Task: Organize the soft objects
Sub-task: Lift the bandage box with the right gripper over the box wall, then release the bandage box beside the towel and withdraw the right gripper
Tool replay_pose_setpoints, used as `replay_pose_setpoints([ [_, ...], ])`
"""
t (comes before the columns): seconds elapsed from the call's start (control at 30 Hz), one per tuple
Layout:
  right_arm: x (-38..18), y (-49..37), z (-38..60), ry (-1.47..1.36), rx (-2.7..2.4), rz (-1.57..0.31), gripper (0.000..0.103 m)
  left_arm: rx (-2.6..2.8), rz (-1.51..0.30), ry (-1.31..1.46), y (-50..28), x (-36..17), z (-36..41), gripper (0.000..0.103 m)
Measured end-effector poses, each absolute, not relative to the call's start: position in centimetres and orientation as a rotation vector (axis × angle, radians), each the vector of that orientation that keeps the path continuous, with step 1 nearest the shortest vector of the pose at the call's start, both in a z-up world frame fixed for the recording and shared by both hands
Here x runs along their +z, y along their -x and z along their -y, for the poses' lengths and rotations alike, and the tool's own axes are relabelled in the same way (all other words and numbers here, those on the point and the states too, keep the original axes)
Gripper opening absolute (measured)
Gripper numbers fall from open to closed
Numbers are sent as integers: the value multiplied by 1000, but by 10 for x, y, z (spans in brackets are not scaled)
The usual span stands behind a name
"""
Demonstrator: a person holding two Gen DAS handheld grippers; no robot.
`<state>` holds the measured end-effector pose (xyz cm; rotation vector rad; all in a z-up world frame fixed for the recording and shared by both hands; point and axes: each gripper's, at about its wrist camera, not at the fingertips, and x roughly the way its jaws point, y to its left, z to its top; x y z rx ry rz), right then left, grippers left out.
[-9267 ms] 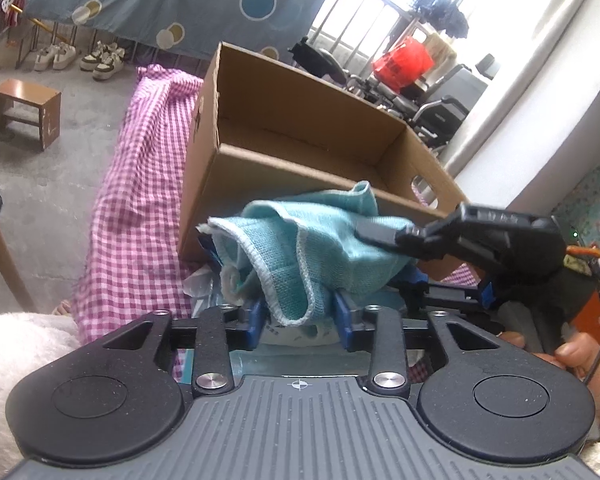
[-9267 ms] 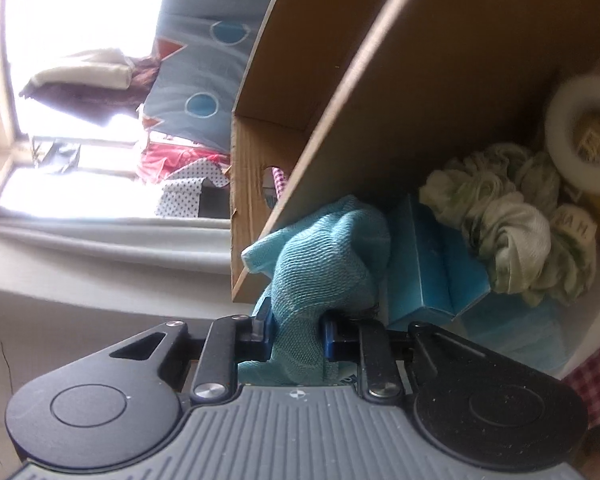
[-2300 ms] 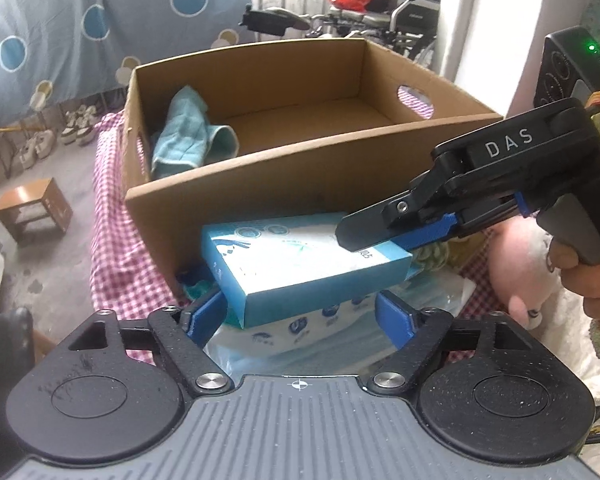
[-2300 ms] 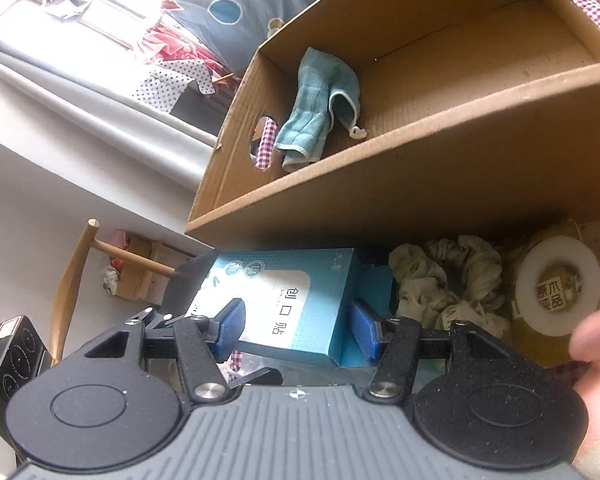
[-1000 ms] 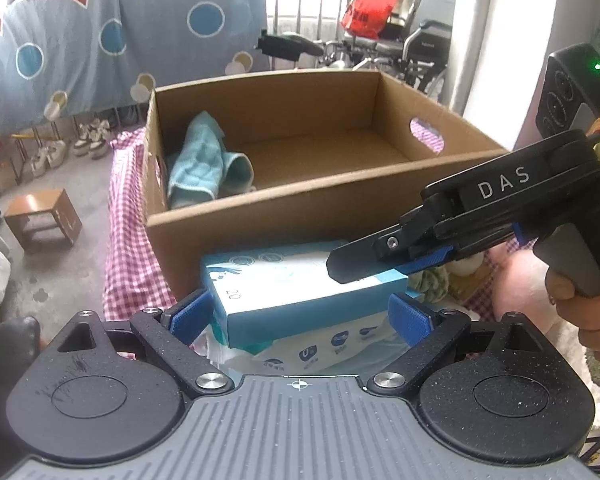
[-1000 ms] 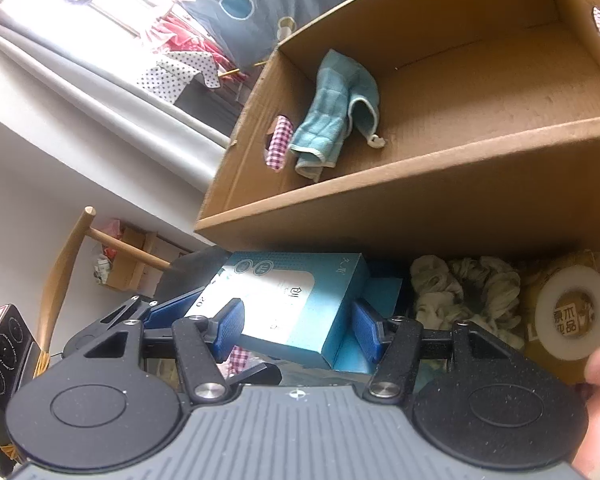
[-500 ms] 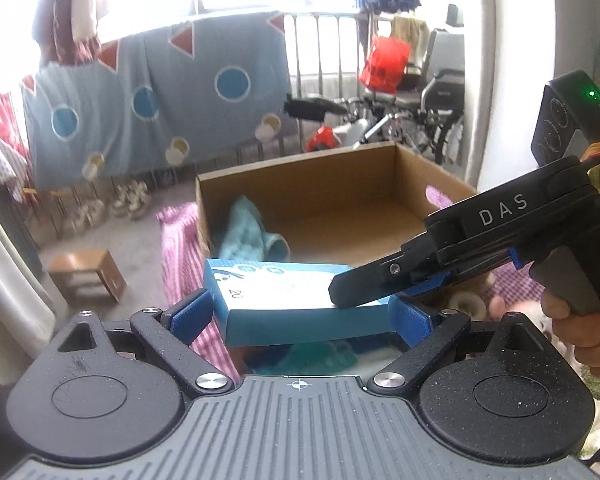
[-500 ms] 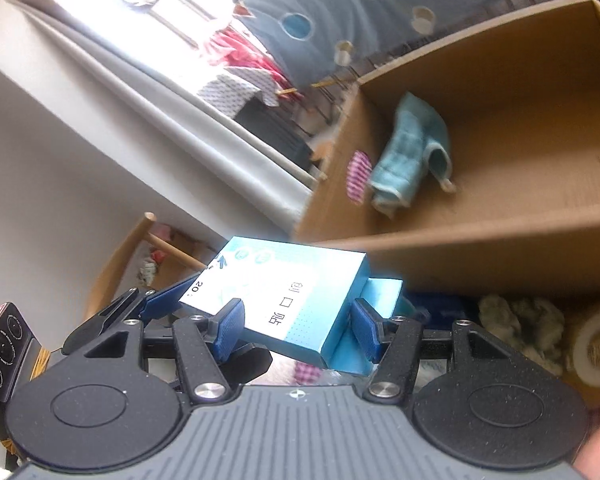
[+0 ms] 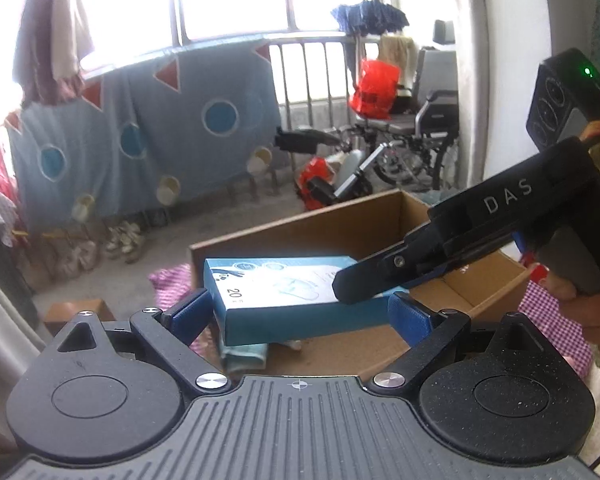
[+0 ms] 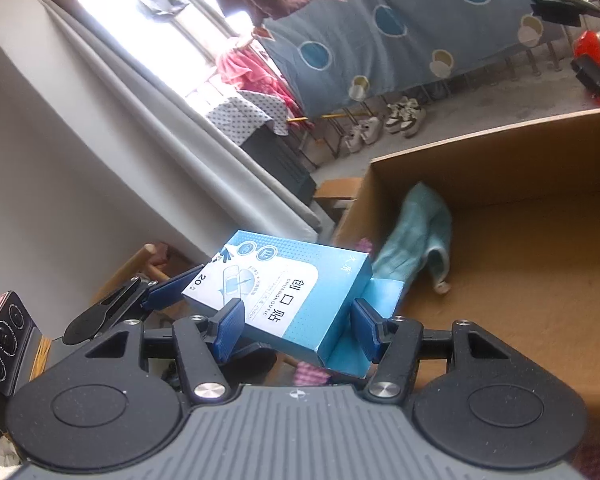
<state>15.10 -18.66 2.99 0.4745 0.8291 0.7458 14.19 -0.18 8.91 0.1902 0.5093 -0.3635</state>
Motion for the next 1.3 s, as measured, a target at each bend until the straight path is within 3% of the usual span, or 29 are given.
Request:
replay_pose_setpoints([
  [0.4,-46,-238,190,-412,698,-1130,61,-371,-770,-146,-201,30,-2,95],
  [0.67,-78,-263,180,-362,660,-1307,63,-329,-721,-31,-188,47,-44,100],
  [0.8,-84,-274,179,-372,637,-1399,71,-334,-706,38,-178,52,-65,102],
  [1.07,-121,-292,150,-321,582,-1599,71,-308,-713,125,-174,41,-90,102],
  [1.3,-127,-301,123,-333,591,-1615,71,-315,-709,152,-172,35,-100,102],
])
